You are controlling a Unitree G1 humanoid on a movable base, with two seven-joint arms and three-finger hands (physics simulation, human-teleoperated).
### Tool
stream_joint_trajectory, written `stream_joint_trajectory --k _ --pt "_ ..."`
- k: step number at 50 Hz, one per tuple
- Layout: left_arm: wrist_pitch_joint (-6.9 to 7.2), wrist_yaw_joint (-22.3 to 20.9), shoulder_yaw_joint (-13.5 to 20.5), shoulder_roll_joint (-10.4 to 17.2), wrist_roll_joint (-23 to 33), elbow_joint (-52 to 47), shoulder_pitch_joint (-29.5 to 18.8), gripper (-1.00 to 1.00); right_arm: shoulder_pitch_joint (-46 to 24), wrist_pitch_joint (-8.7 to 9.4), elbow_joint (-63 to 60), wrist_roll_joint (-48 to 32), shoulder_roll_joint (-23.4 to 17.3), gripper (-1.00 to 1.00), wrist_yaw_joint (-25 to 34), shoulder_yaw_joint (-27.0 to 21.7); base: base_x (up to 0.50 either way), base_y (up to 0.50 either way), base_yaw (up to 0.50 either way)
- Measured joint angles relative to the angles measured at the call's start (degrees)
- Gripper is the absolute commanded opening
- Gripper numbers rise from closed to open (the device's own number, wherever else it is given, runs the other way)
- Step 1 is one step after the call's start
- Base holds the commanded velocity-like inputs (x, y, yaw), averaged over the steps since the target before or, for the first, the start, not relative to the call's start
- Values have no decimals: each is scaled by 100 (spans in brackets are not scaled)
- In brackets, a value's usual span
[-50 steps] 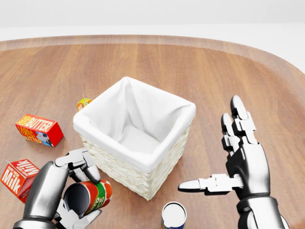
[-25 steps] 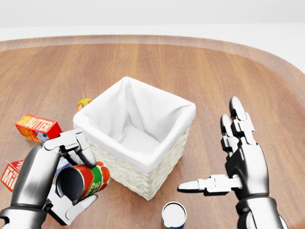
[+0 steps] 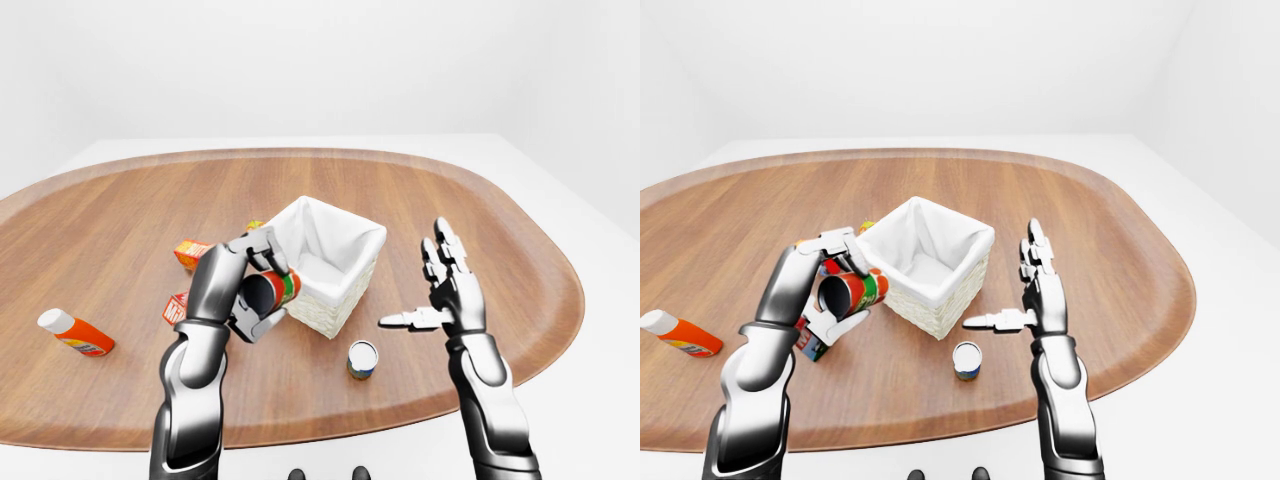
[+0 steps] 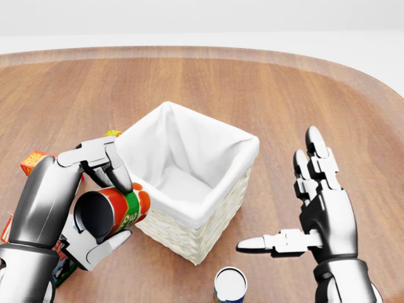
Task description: Pick up the tomato sauce, and put it in the basket.
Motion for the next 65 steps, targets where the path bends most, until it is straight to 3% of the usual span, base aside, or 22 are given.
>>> stream_joint_trajectory --k 38,65 --pt "0 89 -49 142 109 1412 -1583 -100 12 0 72 -12 7 100 -5 18 0 0 0" --pt "0 615 8 363 -31 3686 -2926 -100 -38 0 103 13 -9 100 -9 -14 0 0 0"
